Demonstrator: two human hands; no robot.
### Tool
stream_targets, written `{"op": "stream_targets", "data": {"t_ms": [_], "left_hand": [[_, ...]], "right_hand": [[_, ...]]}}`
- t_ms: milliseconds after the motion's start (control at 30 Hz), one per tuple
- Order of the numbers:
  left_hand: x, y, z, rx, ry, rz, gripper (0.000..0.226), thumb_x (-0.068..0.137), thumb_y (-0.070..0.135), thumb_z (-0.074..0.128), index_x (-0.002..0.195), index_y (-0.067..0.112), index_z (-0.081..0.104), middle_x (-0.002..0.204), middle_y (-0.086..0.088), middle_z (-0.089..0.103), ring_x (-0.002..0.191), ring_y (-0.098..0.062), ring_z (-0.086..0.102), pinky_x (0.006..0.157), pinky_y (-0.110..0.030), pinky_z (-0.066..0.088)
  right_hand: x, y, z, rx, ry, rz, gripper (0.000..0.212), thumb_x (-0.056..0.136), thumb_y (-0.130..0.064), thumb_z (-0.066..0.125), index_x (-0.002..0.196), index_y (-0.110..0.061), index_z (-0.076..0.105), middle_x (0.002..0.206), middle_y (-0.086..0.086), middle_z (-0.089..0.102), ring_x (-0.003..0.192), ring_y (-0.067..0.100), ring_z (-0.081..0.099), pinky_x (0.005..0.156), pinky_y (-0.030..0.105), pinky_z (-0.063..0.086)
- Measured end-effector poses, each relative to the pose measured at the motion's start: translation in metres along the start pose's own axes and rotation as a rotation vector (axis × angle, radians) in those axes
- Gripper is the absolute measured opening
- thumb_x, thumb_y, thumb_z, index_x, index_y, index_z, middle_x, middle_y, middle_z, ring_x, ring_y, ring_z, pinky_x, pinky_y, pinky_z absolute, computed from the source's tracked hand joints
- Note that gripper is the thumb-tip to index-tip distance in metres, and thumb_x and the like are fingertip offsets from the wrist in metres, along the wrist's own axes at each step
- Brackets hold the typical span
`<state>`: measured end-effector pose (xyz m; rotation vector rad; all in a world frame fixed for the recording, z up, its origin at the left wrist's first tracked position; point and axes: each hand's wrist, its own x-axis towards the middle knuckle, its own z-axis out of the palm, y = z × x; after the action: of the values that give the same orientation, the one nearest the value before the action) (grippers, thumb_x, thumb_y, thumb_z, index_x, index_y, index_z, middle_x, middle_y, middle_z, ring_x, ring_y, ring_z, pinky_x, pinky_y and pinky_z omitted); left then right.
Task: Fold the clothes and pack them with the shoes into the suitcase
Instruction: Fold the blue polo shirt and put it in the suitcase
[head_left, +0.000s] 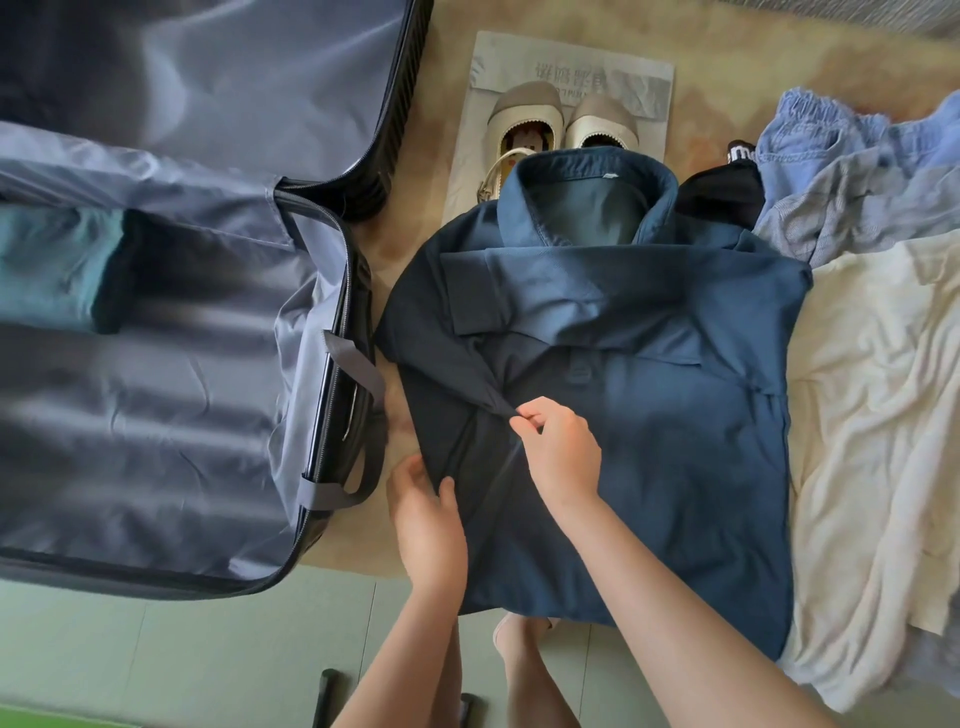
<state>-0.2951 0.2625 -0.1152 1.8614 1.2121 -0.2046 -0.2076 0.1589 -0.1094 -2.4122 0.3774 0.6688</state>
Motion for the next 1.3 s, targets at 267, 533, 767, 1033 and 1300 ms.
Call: {"op": "stream_targets", "data": {"t_ms": [267, 533, 767, 1033, 1300], "left_hand": [[0.009, 0.033, -0.010, -0.201, -0.027, -0.110, 0.026, 0.094, 0.016, 0.055, 0.120, 0.013, 0.056, 0.102, 0.004, 0.059, 0.093, -0.010, 0.056, 0.080, -0.021, 0.037], [-0.018, 0.082, -0.039, -0.364, 0.140, 0.224, 0.017, 0.094, 0.019, 0.056, 0.110, 0.018, 0.062, 0.100, 0.003, 0.062, 0.088, -0.007, 0.058, 0.078, -0.019, 0.046], [-0.003, 0.124, -0.034, -0.502, -0.226, 0.073, 0.019, 0.091, 0.018, 0.061, 0.109, 0.020, 0.065, 0.101, -0.001, 0.069, 0.091, -0.009, 0.064, 0.073, -0.022, 0.053], [0.004, 0.115, -0.028, -0.520, -0.670, -0.062, 0.037, 0.097, -0.004, 0.039, 0.122, 0.014, 0.060, 0.110, -0.001, 0.069, 0.106, -0.011, 0.065, 0.074, -0.017, 0.054], [0.025, 0.111, -0.020, -0.246, -0.446, 0.304, 0.049, 0.087, -0.017, 0.039, 0.119, 0.014, 0.059, 0.115, -0.002, 0.063, 0.113, -0.012, 0.058, 0.096, -0.025, 0.048]], "right_hand": [[-0.002, 0.002, 0.003, -0.004, 0.002, -0.051, 0.010, 0.093, -0.024, 0.059, 0.098, -0.022, 0.066, 0.086, -0.010, 0.064, 0.077, 0.010, 0.054, 0.063, 0.026, 0.038], [-0.013, -0.005, -0.002, 0.319, -0.157, -0.054, 0.022, 0.091, -0.020, 0.060, 0.111, -0.024, 0.069, 0.095, -0.010, 0.070, 0.085, 0.008, 0.065, 0.083, 0.036, 0.054], [-0.037, -0.020, -0.043, 0.727, -0.317, -0.257, 0.072, 0.079, 0.014, 0.042, 0.133, -0.033, 0.047, 0.121, -0.013, 0.062, 0.106, 0.007, 0.062, 0.091, 0.026, 0.051], [-0.045, -0.003, -0.062, 0.959, -0.302, -0.066, 0.025, 0.084, -0.014, 0.068, 0.108, -0.020, 0.063, 0.102, -0.011, 0.071, 0.101, 0.002, 0.064, 0.081, 0.013, 0.047], [-0.008, 0.017, -0.069, 1.035, 0.071, 0.084, 0.014, 0.095, -0.010, 0.054, 0.100, -0.014, 0.066, 0.093, 0.005, 0.069, 0.088, 0.014, 0.062, 0.078, 0.025, 0.048]]}}
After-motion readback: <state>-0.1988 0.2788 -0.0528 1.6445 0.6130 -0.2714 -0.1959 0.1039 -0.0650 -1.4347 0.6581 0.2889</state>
